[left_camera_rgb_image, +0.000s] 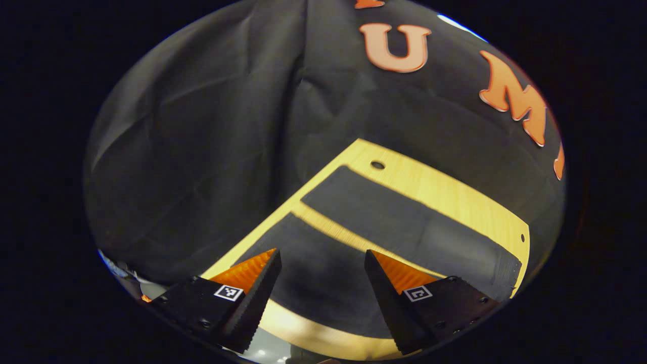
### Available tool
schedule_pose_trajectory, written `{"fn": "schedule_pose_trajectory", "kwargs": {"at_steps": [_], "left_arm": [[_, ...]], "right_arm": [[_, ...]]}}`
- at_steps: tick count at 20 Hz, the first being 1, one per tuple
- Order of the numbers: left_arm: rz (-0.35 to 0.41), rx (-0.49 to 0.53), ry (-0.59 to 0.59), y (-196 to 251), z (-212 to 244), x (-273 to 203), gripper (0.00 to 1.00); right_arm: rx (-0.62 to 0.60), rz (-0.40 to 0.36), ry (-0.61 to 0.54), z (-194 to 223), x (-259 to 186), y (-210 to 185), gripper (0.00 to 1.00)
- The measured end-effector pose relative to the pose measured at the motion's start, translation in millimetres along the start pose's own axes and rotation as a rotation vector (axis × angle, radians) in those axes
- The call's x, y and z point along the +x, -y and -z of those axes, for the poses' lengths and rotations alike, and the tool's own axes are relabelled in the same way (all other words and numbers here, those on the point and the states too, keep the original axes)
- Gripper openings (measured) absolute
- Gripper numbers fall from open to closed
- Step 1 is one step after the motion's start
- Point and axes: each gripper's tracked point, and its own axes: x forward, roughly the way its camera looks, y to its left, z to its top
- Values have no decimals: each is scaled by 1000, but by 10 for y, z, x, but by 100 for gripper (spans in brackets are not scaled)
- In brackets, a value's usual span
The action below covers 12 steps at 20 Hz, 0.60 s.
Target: Grasp the waist and the cuffs of the jeans and fold them to make the two legs overlap; first hold the waist and fold one-third of the jeans toward the cuffs, then hold the cuffs and fold the remaining one-third in the same direction to finish folding.
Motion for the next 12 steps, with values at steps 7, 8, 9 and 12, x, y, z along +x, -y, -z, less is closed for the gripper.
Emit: {"fn": "schedule_pose_trajectory", "kwargs": {"at_steps": [7, 8, 9, 12], "left_arm": [[-66, -125, -228, -142, 392, 319, 99], [-79, -148, -257, -181, 425, 333, 99], [-90, -171, -279, -202, 475, 355, 99], [-109, -255, -350, -249, 579, 385, 99]], "right_arm": [[154, 117, -56, -71, 315, 535, 98], [168, 134, -71, -69, 366, 595, 97], [189, 144, -88, -40, 416, 636, 98], [256, 152, -134, -21, 532, 695, 96]]}}
